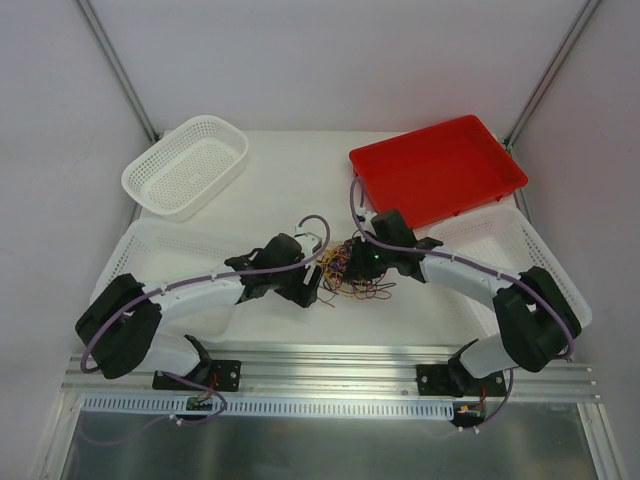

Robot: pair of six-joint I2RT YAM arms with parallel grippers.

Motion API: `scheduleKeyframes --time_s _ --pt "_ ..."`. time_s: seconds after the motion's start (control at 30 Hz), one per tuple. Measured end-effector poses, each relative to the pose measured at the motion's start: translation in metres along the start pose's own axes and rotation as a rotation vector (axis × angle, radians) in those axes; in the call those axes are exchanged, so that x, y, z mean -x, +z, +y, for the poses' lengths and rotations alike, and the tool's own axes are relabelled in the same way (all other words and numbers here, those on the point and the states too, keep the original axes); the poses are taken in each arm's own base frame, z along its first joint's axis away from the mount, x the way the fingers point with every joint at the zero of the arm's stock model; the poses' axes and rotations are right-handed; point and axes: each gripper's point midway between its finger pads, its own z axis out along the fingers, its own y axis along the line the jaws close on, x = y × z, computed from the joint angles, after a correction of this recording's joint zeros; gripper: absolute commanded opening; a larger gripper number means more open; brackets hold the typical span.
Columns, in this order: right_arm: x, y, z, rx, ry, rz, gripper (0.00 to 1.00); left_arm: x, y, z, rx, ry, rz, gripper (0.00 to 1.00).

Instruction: Untangle the cables

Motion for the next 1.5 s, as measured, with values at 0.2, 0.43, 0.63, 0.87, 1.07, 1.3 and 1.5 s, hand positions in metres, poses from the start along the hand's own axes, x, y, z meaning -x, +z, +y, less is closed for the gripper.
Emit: scheduleKeyframes --time_s 0.2,0.43,0.63,0.87,1.07,1.3,1.5 --pt "-0.001 0.000 0.002 0.009 0.000 0.004 0.01 -0.011 0.013 -0.009 -0.015 0.036 0.047 0.66" --pt "0.000 -0.002 0.003 0.014 -0.002 -0.001 0.01 -0.018 0.019 -0.005 0.013 0.023 0.072 0.10" --pt "0.000 -0.010 0.001 0.007 -0.002 -0.023 0.01 -0.003 0.004 0.000 0.057 0.020 0.022 0.00" --pt "-0.006 -0.019 -0.015 -0.053 0.012 -0.051 0.01 0.068 -0.082 0.006 0.170 -0.007 -0.211 0.00" --pt "-0.014 -0.026 -0.039 -0.118 0.065 -0.070 0.01 0.130 -0.208 0.018 0.267 -0.056 -0.535 0.00" --pt "-0.030 -0.028 -0.066 -0.196 0.135 -0.055 0.01 0.176 -0.335 0.024 0.323 -0.086 -0.816 0.00" --pt "-0.039 -0.029 -0.080 -0.243 0.173 -0.048 0.01 0.193 -0.388 0.028 0.372 -0.069 -0.912 0.00"
